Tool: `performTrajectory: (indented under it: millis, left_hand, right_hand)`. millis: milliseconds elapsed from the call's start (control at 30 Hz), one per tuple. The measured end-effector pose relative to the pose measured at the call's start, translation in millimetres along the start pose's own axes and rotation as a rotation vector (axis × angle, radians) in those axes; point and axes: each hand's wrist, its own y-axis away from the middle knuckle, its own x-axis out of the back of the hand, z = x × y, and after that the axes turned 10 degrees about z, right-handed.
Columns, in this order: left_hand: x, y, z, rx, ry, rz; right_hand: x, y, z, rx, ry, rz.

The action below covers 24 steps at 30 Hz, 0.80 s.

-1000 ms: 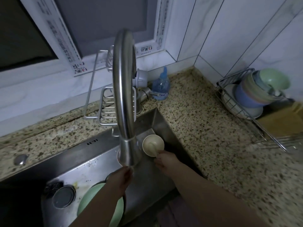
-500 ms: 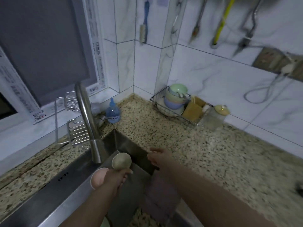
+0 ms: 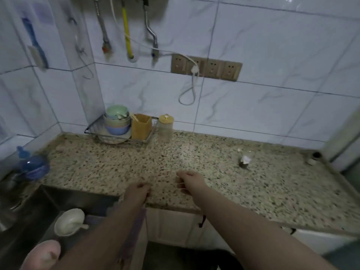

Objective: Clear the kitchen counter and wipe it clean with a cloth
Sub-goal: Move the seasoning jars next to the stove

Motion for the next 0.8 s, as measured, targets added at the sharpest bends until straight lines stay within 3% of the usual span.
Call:
performTrajectory:
  millis: [233,467,800]
  left_hand:
    - [-136.5,110.3,3.4,-0.125,-0.057,-0.098]
    - [-250.9,213.9,12.5,-0.043,0.000,-0.191]
    - [-351.3,250.2,34.5,-0.133,-0.100,-0.395]
  right_hand:
    - [193.8,4.8,36.3,-0.043,-0.119,0.174]
    - [352.1,35.4,47.8,-0.019,-0.168,0.302]
    - [444.3,2.4,79.2,-0.055,-0.298,0.508]
